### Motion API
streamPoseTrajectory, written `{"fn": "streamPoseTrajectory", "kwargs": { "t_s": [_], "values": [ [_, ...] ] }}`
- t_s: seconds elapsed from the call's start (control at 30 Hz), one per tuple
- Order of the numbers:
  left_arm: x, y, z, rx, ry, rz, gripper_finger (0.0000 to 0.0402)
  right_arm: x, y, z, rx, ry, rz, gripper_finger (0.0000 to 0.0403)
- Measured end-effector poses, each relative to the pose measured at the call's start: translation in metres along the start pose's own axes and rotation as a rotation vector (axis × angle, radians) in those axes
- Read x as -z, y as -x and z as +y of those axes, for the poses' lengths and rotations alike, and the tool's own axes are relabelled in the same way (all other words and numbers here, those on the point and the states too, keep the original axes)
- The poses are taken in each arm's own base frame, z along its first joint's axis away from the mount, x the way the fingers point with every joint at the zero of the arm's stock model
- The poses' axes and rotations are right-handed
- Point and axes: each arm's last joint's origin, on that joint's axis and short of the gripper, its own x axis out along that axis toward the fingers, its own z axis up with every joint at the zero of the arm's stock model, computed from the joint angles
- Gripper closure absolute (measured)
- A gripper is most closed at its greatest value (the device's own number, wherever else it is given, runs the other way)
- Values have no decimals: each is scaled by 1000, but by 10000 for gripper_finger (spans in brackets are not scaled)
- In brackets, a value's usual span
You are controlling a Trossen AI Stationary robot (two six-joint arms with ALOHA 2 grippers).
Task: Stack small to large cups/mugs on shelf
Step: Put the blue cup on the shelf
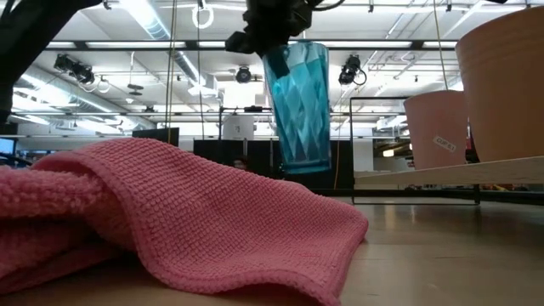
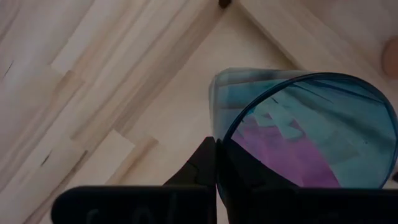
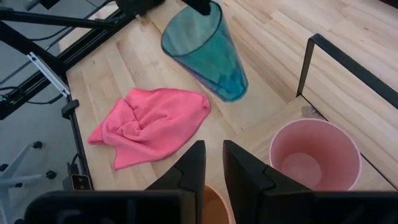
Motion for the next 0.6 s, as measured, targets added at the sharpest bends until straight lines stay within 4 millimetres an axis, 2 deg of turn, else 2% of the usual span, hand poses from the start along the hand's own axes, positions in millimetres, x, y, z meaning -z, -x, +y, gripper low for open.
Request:
{"fn": "streamPoseTrajectory", "kwargs": {
  "t_s": [0.6],
  "values": [
    [-1,-31,-15,1,-93,56,390,-6,-4,-4,29,-16,-15,339]
  ]
}}
